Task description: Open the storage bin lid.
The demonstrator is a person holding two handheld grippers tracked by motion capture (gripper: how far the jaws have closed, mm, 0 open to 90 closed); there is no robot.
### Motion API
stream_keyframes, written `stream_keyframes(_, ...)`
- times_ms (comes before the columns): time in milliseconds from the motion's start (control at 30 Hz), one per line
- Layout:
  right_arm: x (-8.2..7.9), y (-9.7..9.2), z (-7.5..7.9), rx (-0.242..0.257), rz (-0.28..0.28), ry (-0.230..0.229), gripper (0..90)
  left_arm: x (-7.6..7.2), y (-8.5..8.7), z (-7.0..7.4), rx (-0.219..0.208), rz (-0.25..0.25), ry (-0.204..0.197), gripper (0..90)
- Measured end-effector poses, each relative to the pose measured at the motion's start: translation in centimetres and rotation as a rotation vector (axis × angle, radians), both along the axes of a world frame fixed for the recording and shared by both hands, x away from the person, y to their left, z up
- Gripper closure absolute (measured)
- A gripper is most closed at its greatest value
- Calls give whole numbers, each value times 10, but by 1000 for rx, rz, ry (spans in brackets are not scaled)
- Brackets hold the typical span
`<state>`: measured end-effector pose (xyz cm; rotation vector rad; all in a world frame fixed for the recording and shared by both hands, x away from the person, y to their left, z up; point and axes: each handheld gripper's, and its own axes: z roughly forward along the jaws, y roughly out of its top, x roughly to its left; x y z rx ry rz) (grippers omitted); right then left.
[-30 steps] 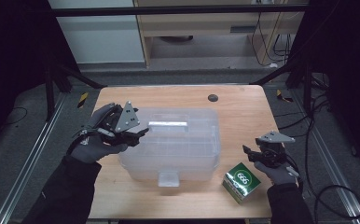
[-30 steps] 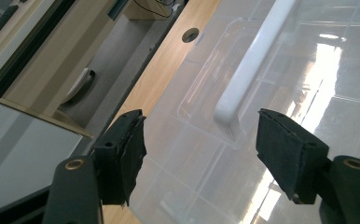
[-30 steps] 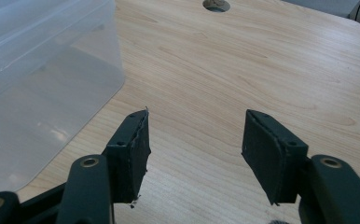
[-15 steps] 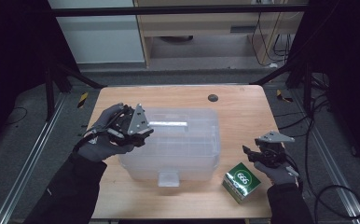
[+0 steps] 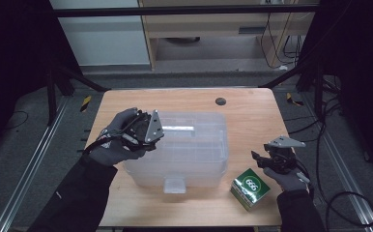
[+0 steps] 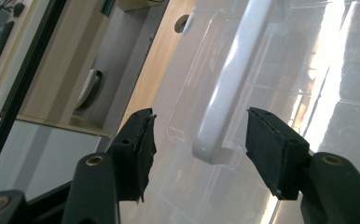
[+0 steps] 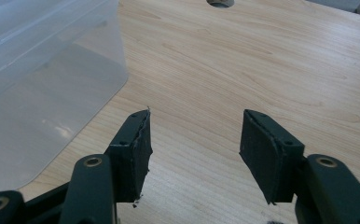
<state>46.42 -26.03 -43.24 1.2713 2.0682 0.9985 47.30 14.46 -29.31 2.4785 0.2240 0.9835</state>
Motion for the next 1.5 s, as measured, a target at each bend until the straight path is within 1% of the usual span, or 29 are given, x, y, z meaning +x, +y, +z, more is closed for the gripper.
stream_keyframes(33,0,0,0,0,0,2,433,0,-1,0,3,-1,2,441)
stream_keyframes(67,0,0,0,0,0,2,433,0,-2,-1,3,-2,4,441)
stream_keyframes(100,0,0,0,0,0,4,433,1,-4,-1,14,-6,1,463)
stream_keyframes(300,0,-1,0,-3,3,3,433,3,-10,-5,76,-16,-28,517)
stream_keyframes(333,0,-1,0,-2,3,4,433,3,-11,-6,77,-15,-28,536)
stream_keyframes(367,0,-1,0,-4,3,4,434,4,-13,-6,100,-23,-36,561)
stream_keyframes(433,0,0,1,-2,1,6,435,5,-14,-8,103,-24,-36,569)
stream_keyframes(500,0,0,1,0,2,8,441,5,-15,-9,126,-24,-39,582)
stream_keyframes(567,-1,0,3,6,6,6,447,6,-17,-10,134,-30,-42,607)
stream_keyframes(633,-2,0,4,12,8,3,450,7,-20,-12,159,-25,-48,620)
stream_keyframes(667,-2,0,4,12,8,3,450,7,-20,-12,159,-25,-48,638)
stream_keyframes(700,-2,0,5,11,11,2,453,8,-21,-13,157,-27,-51,638)
stream_keyframes(733,-3,2,6,14,15,2,456,8,-21,-13,170,-27,-51,659)
stream_keyframes(767,-3,2,7,12,19,3,458,10,-23,-15,175,-40,-64,667)
stream_keyframes(867,-4,4,9,17,21,3,463,9,-25,-16,187,-34,-60,694)
stream_keyframes(900,-5,5,11,19,28,0,468,8,-26,-15,218,-36,-70,698)
stream_keyframes(933,-5,5,11,19,28,0,468,8,-26,-15,218,-36,-70,701)
stream_keyframes(967,-6,7,14,25,33,-5,477,8,-27,-15,238,-39,-76,703)
stream_keyframes(1000,-6,7,14,25,33,-5,477,8,-27,-15,238,-39,-76,706)
stream_keyframes(1033,-8,9,16,29,42,-14,490,7,-28,-15,255,-43,-82,709)
stream_keyframes(1067,-8,9,16,29,42,-14,490,7,-28,-15,255,-43,-82,712)
stream_keyframes(1100,-9,12,19,34,49,-10,502,7,-29,-14,280,-47,-91,715)
stream_keyframes(1167,-10,13,19,36,53,-9,509,6,-29,-15,287,-50,-98,717)
stream_keyframes(1300,-12,18,24,45,77,-5,545,5,-30,-15,302,-55,-113,723)
stream_keyframes(1400,-14,21,27,55,99,-1,605,5,-31,-15,308,-57,-120,727)
stream_keyframes(1467,-16,23,29,71,108,15,657,5,-31,-15,310,-58,-122,727)
stream_keyframes(1500,-17,23,30,73,110,15,686,4,-31,-15,309,-58,-121,728)
